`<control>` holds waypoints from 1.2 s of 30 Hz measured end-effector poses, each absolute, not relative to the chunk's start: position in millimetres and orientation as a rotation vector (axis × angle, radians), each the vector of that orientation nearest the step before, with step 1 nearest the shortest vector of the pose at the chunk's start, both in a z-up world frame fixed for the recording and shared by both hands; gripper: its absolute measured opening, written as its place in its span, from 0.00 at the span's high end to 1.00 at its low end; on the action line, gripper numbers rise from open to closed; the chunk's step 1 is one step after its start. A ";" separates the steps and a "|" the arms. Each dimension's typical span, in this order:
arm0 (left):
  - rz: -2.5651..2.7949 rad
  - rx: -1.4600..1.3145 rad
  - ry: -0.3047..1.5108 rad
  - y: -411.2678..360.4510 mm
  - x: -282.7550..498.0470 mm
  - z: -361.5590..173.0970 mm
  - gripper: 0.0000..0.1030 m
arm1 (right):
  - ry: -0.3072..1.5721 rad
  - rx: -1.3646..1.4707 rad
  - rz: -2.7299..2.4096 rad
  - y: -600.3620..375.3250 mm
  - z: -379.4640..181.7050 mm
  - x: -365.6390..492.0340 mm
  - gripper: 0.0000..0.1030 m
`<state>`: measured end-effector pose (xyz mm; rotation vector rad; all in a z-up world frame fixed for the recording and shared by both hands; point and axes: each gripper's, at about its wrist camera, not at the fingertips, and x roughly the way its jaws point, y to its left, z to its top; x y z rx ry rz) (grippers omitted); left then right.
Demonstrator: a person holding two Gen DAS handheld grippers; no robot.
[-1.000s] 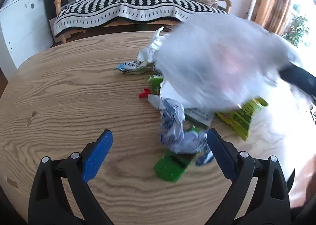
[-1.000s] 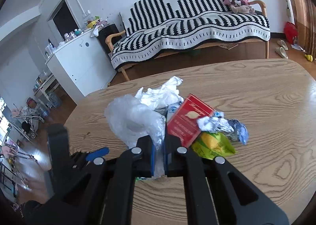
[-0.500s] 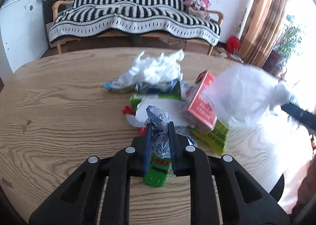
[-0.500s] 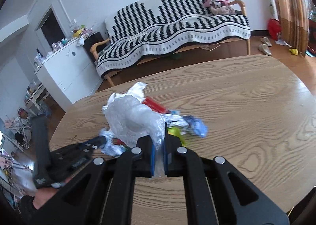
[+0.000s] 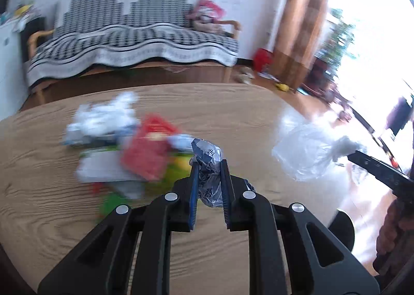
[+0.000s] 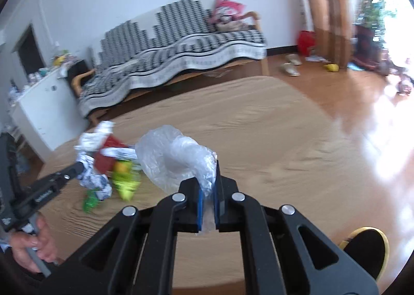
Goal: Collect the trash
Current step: 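Carry the wrapper and the plastic bag with both grippers over the bin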
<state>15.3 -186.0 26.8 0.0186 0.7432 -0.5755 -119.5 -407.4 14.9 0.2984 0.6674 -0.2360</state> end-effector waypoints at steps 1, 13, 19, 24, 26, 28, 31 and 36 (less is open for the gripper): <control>-0.608 0.033 0.743 -203.7 8.5 25.8 0.85 | 0.668 0.294 -0.275 -419.9 12.6 -131.2 0.94; -0.972 0.166 0.746 -393.2 -90.8 -5.2 0.85 | 0.692 0.339 -0.663 -560.7 -34.8 -279.7 0.94; -1.127 0.244 0.798 -470.8 -146.3 -43.3 0.85 | 0.779 0.414 -0.784 -618.6 -79.3 -336.9 0.94; -1.192 0.310 0.869 -520.3 -176.2 -83.5 0.85 | 0.893 0.535 -0.807 -652.3 -122.8 -359.4 0.94; -1.197 0.333 0.891 -535.5 -183.0 -95.5 0.85 | 0.921 0.560 -0.808 -658.6 -133.6 -364.1 0.93; -1.197 0.355 0.911 -546.8 -191.4 -108.8 0.85 | 0.945 0.591 -0.799 -664.8 -143.3 -363.8 0.93; -1.187 0.377 0.944 -564.8 -190.4 -124.6 0.85 | 0.981 0.629 -0.784 -668.7 -154.7 -360.1 0.93; -1.191 0.408 0.963 -574.2 -199.6 -139.6 0.85 | 1.018 0.644 -0.787 -667.5 -162.5 -352.5 0.93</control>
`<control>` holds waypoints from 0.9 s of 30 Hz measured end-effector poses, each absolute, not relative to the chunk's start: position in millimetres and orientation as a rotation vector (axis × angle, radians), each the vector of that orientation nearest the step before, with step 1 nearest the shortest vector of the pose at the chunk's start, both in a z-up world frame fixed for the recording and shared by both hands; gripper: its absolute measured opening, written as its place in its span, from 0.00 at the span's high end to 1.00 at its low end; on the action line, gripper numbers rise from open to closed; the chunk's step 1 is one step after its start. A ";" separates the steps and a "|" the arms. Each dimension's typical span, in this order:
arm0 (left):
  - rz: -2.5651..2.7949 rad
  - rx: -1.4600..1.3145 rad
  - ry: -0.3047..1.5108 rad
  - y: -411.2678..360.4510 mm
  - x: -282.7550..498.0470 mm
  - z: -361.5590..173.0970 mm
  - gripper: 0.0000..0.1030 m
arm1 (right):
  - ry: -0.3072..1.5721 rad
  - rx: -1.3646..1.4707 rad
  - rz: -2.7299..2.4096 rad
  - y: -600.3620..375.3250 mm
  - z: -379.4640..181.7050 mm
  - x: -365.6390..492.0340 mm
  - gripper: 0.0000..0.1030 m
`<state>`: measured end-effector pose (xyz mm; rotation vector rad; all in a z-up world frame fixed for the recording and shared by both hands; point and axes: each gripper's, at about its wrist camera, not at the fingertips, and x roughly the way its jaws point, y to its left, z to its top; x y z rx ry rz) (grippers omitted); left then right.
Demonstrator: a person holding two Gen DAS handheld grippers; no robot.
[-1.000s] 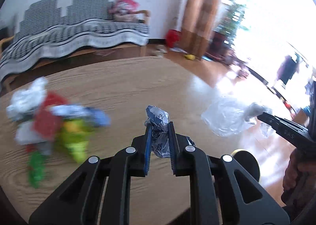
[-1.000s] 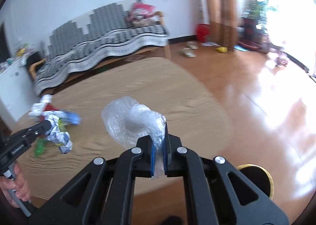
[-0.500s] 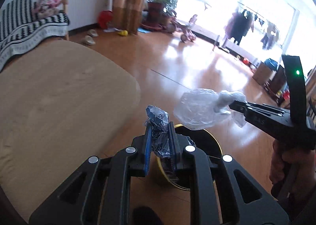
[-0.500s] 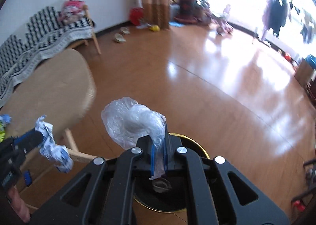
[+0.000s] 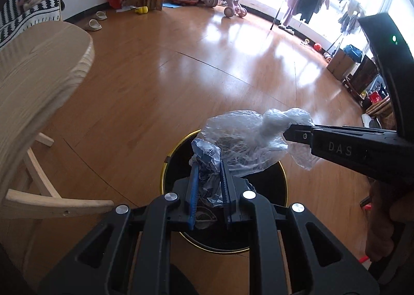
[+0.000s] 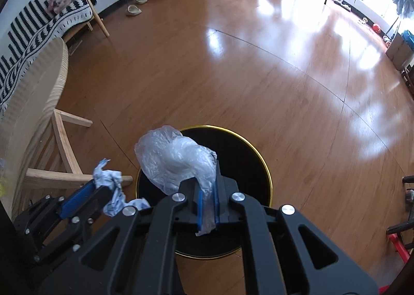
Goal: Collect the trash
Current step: 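Open the left gripper over the bin while the right gripper drops the plastic bag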
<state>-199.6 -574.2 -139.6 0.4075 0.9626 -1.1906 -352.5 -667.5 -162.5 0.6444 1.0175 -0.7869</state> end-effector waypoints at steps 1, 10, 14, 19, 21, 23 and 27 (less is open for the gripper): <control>-1.193 0.415 0.961 -575.9 -200.1 -141.0 0.85 | 1.020 0.648 -0.788 -667.2 -163.0 -353.2 0.93; -1.221 0.449 0.993 -580.4 -204.9 -154.4 0.67 | 1.013 0.675 -0.799 -673.8 -161.0 -352.7 0.93; -1.226 0.439 0.964 -578.8 -206.5 -149.9 0.37 | 1.010 0.685 -0.797 -676.6 -161.7 -354.4 0.93; -1.225 0.438 0.965 -575.1 -206.5 -144.9 0.37 | 1.012 0.692 -0.787 -676.1 -163.0 -354.2 0.93; -1.223 0.441 0.960 -571.5 -204.1 -139.9 0.35 | 1.019 0.700 -0.775 -676.1 -164.8 -352.7 0.93; -1.221 0.439 0.948 -566.4 -204.3 -135.0 0.32 | 1.034 0.709 -0.767 -675.2 -167.9 -350.8 0.93; -1.214 0.423 0.922 -547.3 -193.1 -114.9 0.24 | 1.045 0.668 -0.776 -667.6 -165.0 -343.0 0.23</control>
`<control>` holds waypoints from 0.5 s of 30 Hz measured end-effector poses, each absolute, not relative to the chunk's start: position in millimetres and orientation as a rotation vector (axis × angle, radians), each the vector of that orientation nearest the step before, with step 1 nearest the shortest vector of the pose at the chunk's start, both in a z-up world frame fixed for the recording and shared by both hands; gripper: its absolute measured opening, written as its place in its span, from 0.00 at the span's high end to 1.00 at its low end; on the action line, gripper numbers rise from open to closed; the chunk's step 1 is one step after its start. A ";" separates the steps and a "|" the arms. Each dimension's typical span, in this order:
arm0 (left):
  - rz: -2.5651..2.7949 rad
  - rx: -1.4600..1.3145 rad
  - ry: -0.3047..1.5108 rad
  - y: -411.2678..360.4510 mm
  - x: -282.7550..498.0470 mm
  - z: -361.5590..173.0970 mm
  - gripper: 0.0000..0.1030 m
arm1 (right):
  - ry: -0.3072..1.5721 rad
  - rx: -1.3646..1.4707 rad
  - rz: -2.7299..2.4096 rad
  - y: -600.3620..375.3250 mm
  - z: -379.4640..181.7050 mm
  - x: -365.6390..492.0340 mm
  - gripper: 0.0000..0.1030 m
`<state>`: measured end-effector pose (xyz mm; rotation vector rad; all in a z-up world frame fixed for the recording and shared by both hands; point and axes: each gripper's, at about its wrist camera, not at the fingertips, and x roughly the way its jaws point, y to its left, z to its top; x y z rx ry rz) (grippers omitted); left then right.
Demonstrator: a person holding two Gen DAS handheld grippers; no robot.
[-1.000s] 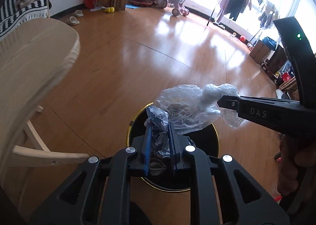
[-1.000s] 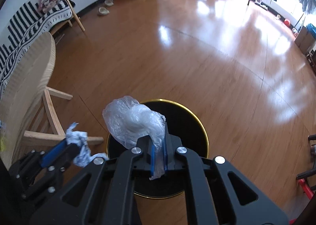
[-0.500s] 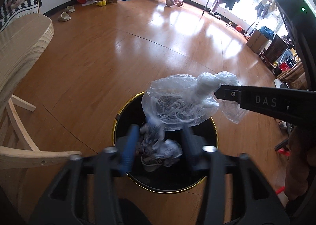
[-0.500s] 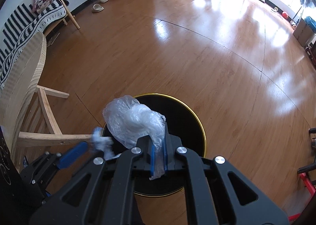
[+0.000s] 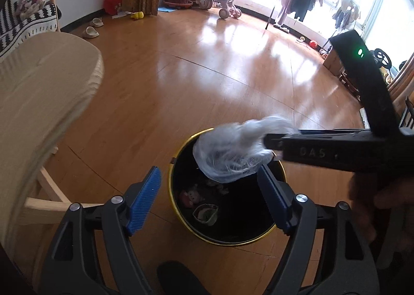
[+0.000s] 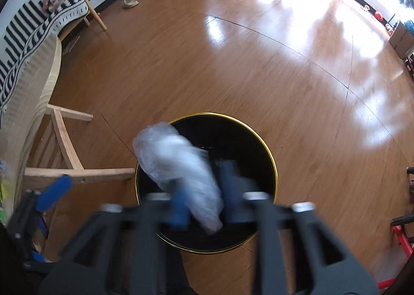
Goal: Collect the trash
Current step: 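Open the left gripper over the bin while the right gripper drops the plastic bag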
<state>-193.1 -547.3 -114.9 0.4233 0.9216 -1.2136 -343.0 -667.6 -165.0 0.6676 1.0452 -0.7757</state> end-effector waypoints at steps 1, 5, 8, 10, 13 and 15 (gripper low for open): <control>-1.210 0.417 0.917 -543.3 -190.2 -111.0 0.22 | 1.048 0.652 -0.778 -665.0 -163.1 -339.8 0.22; -1.182 0.371 0.902 -515.6 -169.3 -87.3 0.19 | 1.079 0.639 -0.776 -655.6 -161.3 -328.9 0.22; -1.136 0.332 0.887 -484.7 -148.4 -67.0 0.17 | 1.146 0.578 -0.799 -647.5 -162.5 -317.8 0.22; -1.105 0.319 0.880 -466.5 -138.2 -58.8 0.17 | 1.178 0.576 -0.816 -646.4 -164.3 -313.9 0.22; -1.057 0.300 0.862 -432.1 -120.1 -45.5 0.16 | 1.183 0.587 -0.823 -642.2 -160.4 -307.9 0.22; -1.019 0.294 0.844 -407.7 -109.1 -35.9 0.16 | 1.125 0.599 -0.794 -633.7 -147.0 -298.2 0.22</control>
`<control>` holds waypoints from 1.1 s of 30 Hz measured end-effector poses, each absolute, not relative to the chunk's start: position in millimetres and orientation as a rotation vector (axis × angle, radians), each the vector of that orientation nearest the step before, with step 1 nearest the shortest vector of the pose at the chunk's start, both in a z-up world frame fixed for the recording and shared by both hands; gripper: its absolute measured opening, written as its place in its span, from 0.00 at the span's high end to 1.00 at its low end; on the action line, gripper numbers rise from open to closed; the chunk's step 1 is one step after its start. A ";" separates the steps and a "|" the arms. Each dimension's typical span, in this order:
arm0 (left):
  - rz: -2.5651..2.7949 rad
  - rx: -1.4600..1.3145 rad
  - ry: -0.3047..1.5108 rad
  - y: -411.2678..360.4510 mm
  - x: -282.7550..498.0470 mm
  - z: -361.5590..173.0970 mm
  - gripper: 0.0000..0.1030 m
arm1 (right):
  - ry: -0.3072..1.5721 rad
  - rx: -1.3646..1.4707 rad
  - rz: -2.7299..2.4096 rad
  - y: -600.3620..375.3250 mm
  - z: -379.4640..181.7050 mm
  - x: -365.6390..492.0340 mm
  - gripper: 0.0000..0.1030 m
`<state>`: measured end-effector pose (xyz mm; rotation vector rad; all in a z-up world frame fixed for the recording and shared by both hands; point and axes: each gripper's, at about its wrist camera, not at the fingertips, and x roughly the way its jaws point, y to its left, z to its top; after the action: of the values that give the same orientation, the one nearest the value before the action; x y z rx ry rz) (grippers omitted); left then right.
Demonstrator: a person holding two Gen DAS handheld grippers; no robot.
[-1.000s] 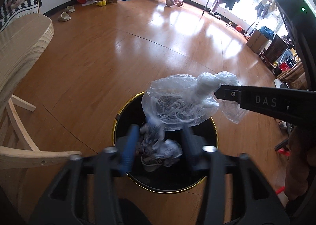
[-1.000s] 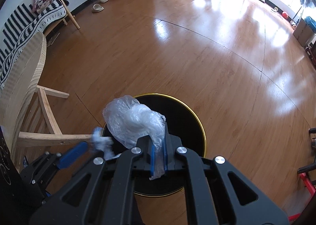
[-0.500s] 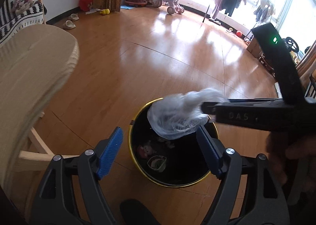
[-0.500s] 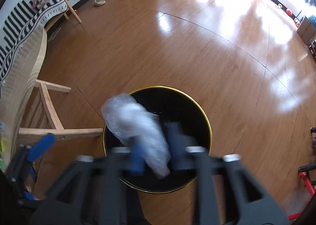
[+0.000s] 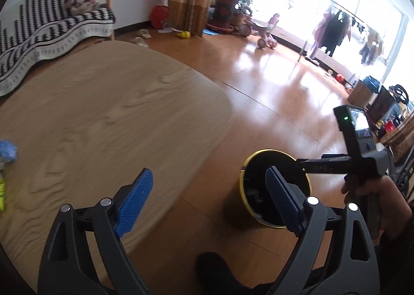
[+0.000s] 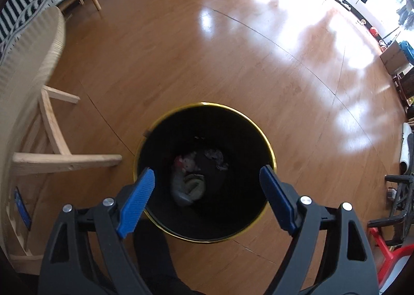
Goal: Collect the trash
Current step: 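Open the left gripper over the bin while the right gripper drops the plastic bag, then grasp the green toy car with the left gripper while the right gripper grasps a foil wrapper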
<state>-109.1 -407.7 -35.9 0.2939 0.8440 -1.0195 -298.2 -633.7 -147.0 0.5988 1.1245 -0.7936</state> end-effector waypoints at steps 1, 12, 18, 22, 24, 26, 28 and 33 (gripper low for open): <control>-1.004 0.290 0.836 -397.2 -103.9 -31.8 0.16 | 1.093 0.599 -0.778 -628.2 -138.6 -292.5 0.22; -0.643 0.165 0.812 -232.0 -12.2 -6.1 0.13 | 0.788 0.490 -0.300 -465.0 -27.2 -142.4 0.22; -0.410 0.115 0.833 -120.3 33.2 -20.0 0.13 | 0.770 0.403 -0.055 -352.2 -3.9 -59.9 0.22; -0.307 0.090 0.844 -58.1 52.2 -34.4 0.13 | 0.791 0.332 0.023 -295.1 -4.5 -9.3 0.22; -0.284 0.077 0.854 -39.9 60.5 -42.4 0.13 | 0.807 0.298 0.035 -280.0 -9.0 11.1 0.22; -0.286 0.060 0.866 -31.7 65.3 -48.1 0.13 | 0.818 0.259 0.044 -259.0 -12.3 27.2 0.22; -0.305 0.052 0.885 -34.0 72.0 -52.9 0.13 | 0.826 0.253 0.071 -244.1 -15.1 38.7 0.22; -0.353 0.126 0.890 -58.4 76.2 -61.3 0.13 | 0.834 0.192 0.059 -216.5 -21.3 62.3 0.23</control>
<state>76.2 -58.4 -61.3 0.1260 0.8902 -0.3531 62.3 -216.5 -21.3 0.1916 0.8343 0.0590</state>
